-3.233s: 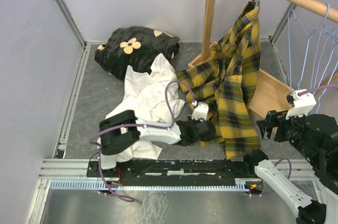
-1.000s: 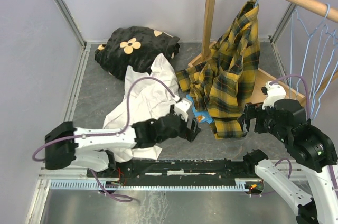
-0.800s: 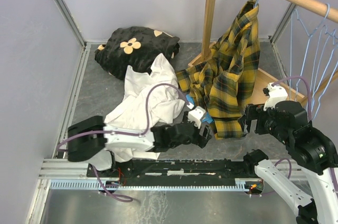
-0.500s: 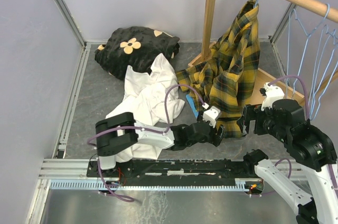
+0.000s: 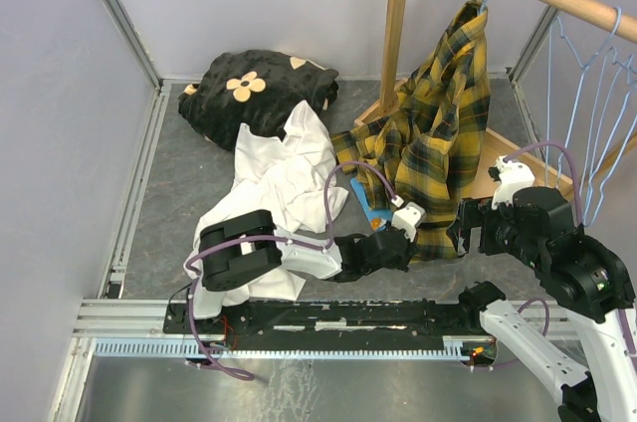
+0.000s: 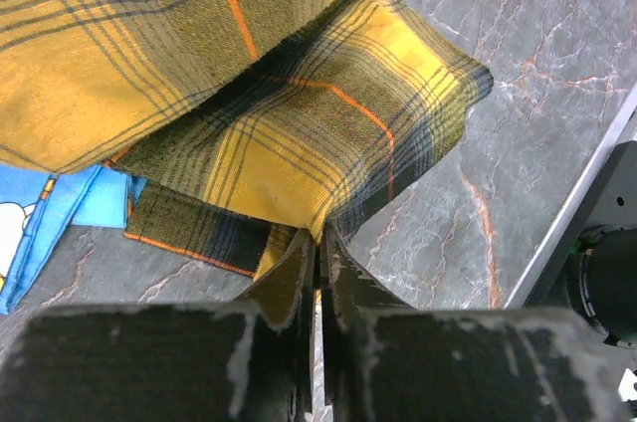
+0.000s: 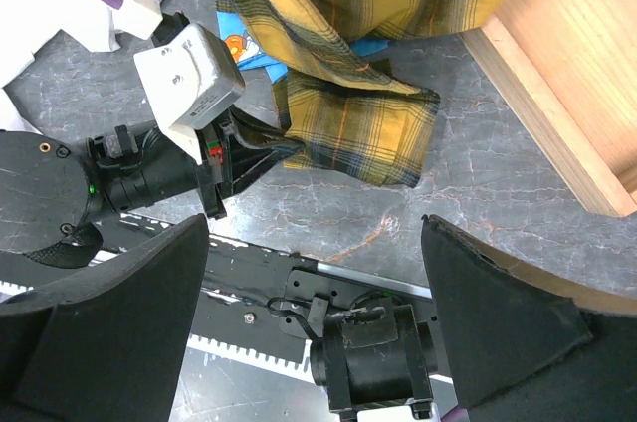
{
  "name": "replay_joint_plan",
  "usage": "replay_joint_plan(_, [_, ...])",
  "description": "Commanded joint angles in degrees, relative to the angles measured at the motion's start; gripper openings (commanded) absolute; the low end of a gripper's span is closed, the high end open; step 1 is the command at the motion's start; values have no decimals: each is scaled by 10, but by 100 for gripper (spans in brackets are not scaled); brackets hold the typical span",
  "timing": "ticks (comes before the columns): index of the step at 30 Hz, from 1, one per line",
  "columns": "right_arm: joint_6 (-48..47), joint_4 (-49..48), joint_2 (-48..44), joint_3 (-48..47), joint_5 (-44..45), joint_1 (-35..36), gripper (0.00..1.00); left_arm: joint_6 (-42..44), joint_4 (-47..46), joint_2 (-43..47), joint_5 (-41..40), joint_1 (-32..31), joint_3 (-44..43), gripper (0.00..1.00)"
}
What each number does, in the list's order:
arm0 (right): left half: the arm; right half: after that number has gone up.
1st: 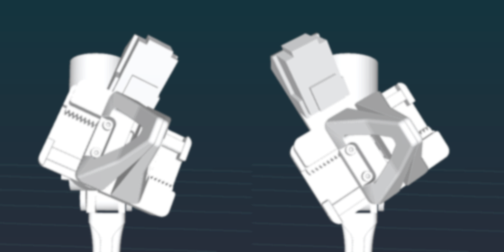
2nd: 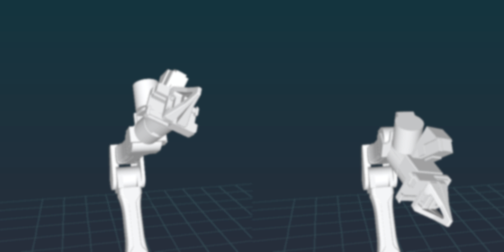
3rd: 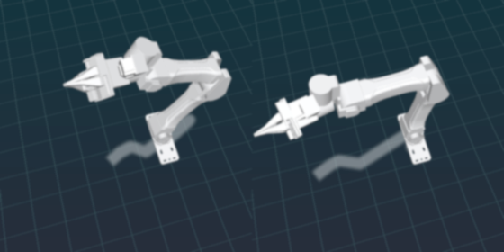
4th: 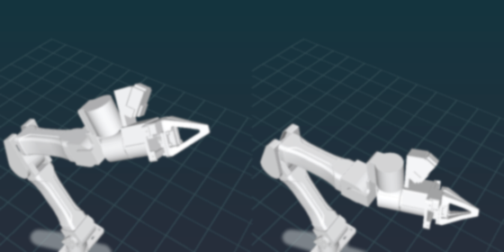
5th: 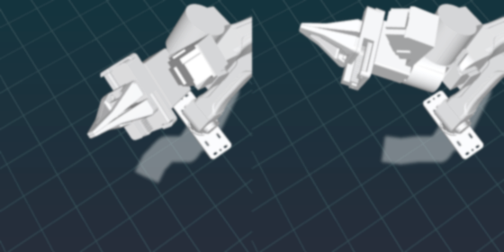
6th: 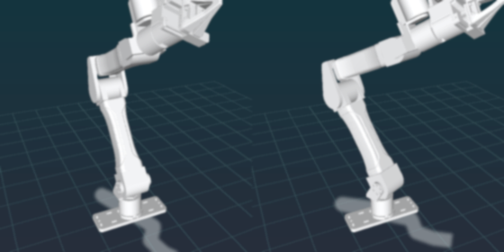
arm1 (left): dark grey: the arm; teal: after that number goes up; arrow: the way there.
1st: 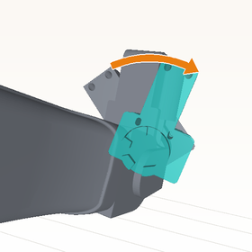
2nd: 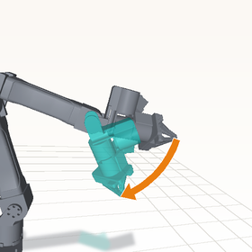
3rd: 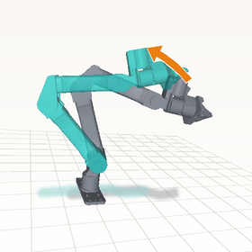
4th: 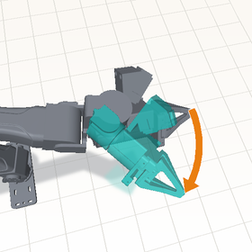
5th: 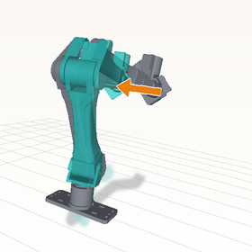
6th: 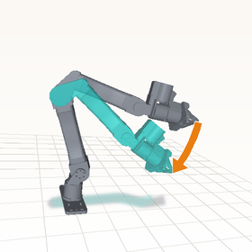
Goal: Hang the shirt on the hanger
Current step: Adjust the shirt on the hanger.
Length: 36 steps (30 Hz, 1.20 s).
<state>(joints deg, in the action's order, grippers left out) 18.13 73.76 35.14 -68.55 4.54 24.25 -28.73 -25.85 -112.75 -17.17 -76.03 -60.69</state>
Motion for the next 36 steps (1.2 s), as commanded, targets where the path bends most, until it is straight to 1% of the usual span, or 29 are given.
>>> replay_joint_plan(1, [-5, -24, -4, -4, 1, -2, 95, -26, -5, 55, 5, 10, 9, 3])
replay_joint_plan(3, [-5, -28, -9, -8, 7, -2, 95, -24, 19, 89, -2, 13, 22, 3])
replay_joint_plan(5, [-6, -33, -14, -11, 17, -2, 95, -12, 62, 124, -14, 17, 25, 3])
replay_joint_plan(8, [-6, -40, -15, -9, 20, -2, 95, 21, 140, 175, -54, 31, 15, 3])
replay_joint_plan(10, [-5, -43, -12, -6, 18, -2, 95, 35, 188, 198, -51, 65, -5, 3])
replay_joint_plan(13, [-1, -44, -8, -1, 10, -2, 95, 86, 236, 209, -12, 132, -61, 3])
replay_joint_plan(15, [2, -44, -9, 3, 8, -2, 95, 147, 261, 193, -15, 166, -117, 3])
replay_joint_plan(17, [6, -42, -12, 6, 8, -2, 95, 212, 281, 165, -15, 186, -186, 3])
replay_joint_plan(19, [10, -42, -15, 10, 7, -2, 95, 266, 284, 135, -4, 199, -249, 3])
replay_joint_plan(21, [14, -42, -17, 14, 5, -2, 95, 302, 271, 108, 18, 210, -298, 3])
replay_joint_plan(24, [18, -47, -24, 19, -8, -2, 95, 322, 223, 72, 44, 227, -318, 3])
replay_joint_plan(25, [19, -48, -26, 22, -11, -2, 95, 312, 210, 61, 57, 236, -319, 3])
replay_joint_plan(27, [18, -49, -27, 25, -22, -2, 95, 278, 212, 31, 99, 259, -327, 4])
replay_joint_plan(28, [16, -48, -26, 24, -27, -2, 96, 254, 222, 15, 113, 267, -332, 8])
replay_joint_plan(31, [4, -42, -22, 20, -38, -2, 96, 217, 239, 1, 132, 278, -310, 30])
replay_joint_plan(32, [-1, -40, -21, 19, -38, -2, 96, 209, 232, 10, 131, 279, -291, 38])
replay_joint_plan(33, [-8, -38, -19, 17, -38, -2, 96, 202, 225, 24, 127, 279, -271, 48])
replay_joint_plan(36, [-17, -40, -12, 11, -49, -2, 97, 195, 218, 84, 110, 280, -225, 74])
